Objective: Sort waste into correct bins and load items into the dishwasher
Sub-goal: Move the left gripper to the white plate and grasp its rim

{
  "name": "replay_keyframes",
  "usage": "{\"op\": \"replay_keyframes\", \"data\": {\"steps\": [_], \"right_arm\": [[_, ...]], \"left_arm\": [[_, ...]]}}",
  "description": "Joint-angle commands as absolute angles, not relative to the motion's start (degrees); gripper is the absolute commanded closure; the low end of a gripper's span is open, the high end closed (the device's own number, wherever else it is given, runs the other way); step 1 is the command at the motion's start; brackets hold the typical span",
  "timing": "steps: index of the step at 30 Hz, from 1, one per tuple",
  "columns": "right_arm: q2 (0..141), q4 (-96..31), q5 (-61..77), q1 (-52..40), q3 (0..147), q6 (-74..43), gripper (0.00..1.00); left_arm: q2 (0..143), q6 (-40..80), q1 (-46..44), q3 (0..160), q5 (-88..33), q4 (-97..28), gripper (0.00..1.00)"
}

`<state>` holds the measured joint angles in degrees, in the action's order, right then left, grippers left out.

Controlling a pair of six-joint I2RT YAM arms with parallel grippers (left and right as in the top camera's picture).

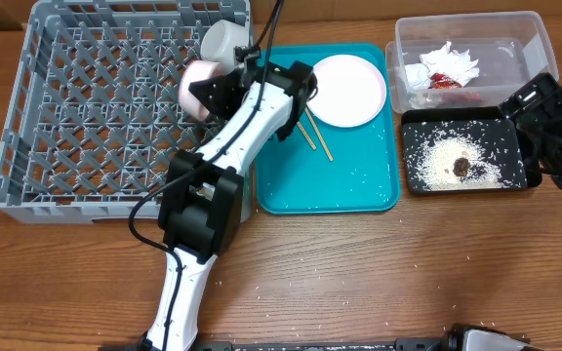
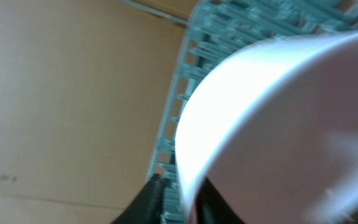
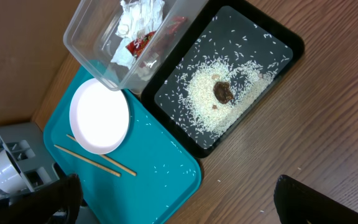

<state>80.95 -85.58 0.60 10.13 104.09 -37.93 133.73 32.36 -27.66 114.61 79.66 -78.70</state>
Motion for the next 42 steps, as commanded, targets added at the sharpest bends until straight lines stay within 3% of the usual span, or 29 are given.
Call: {"op": "replay_keyframes", "data": {"steps": [1,6,18,22,24,28,33,42], "right_arm": [[80.55,-85.43,0.12,10.35,104.86,-38.19,0.0],[80.55,-85.43,0.1,10.35,104.86,-38.19,0.0],[80.55,-85.43,0.12,10.35,104.86,-38.19,0.0],[80.55,-85.43,0.1,10.35,104.86,-38.19,0.0],[80.55,-85.43,0.12,10.35,104.86,-38.19,0.0],[80.55,-85.43,0.1,10.35,104.86,-38.19,0.0],[80.55,-85.43,0.12,10.35,104.86,-38.19,0.0],[80.55,-85.43,0.1,10.35,104.86,-38.19,0.0]], "left_arm": [[133.49,29.12,-29.19,114.5,70.08,-77.67,0.72],[133.49,22.79,-29.36,115.09,59.16,-75.99,0.52],[133.34,11.73,-29.28,131.96,36.32,-78.28,0.44],[133.34,8.99,-29.28,138.69,25.23,-78.43,0.28],[133.34,8.78,-29.26,140.92,16.93,-77.43,0.26],[133.75,11.66,-29.26,139.74,2.94,-71.0,0.3],[133.78,21.19,-29.28,132.51,2.5,-62.39,0.35],[133.78,26.83,-29.32,118.45,2.5,-45.93,0.44]]}}
